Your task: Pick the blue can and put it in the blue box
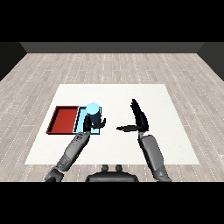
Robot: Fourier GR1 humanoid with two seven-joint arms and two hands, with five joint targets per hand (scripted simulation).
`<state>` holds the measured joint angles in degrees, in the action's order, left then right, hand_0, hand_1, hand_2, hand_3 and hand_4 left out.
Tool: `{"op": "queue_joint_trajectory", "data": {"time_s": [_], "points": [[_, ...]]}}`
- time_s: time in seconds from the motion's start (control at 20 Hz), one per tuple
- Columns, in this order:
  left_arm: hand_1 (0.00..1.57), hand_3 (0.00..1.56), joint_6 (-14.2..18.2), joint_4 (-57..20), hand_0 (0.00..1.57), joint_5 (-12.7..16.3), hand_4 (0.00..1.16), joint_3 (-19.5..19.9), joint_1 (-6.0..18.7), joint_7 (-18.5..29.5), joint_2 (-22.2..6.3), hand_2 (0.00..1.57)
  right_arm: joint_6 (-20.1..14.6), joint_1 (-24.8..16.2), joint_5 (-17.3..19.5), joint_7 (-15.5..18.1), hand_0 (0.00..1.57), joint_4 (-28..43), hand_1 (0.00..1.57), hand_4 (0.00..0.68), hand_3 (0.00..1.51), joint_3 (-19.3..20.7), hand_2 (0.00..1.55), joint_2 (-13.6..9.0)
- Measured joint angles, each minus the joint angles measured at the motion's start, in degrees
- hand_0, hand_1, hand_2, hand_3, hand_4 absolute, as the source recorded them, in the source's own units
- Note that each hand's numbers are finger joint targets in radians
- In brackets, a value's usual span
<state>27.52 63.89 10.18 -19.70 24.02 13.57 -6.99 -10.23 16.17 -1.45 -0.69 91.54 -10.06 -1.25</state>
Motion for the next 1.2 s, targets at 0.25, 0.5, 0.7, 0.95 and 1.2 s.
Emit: {"op": "queue_joint_trajectory", "data": {"time_s": [0.25,0.5,0.7,0.95,1.2], "points": [[1.57,1.49,-1.31,-4.48,1.57,-1.44,1.10,3.59,2.82,-4.24,-4.31,1.57,-0.04,-1.34,-2.10,0.77,0.00,0.02,0.00,0.000,0.00,1.34,0.00,0.24],[1.53,1.27,-1.16,-14.03,1.53,-4.93,0.97,4.55,7.24,-11.09,-8.70,1.42,0.65,-2.89,-3.89,1.94,0.00,-0.89,0.00,0.000,0.00,2.68,0.00,0.50],[0.50,0.40,0.58,-23.45,0.50,-11.24,0.92,1.66,10.63,-17.10,-11.64,0.44,0.39,-2.13,-4.53,1.94,0.00,-2.52,0.00,0.000,0.00,4.27,0.00,0.31],[0.85,0.58,0.66,-36.43,0.85,-16.78,0.88,-0.69,17.43,-23.95,-10.44,0.79,0.58,-2.18,-5.46,3.30,0.00,-5.40,0.00,0.000,0.00,5.95,0.00,0.36],[1.31,0.00,-1.61,-48.40,1.31,-18.52,0.82,-0.47,22.64,-28.23,-6.32,1.15,0.69,-1.50,-5.77,4.54,0.00,-8.40,0.00,0.000,0.00,7.41,0.00,0.22]]}}
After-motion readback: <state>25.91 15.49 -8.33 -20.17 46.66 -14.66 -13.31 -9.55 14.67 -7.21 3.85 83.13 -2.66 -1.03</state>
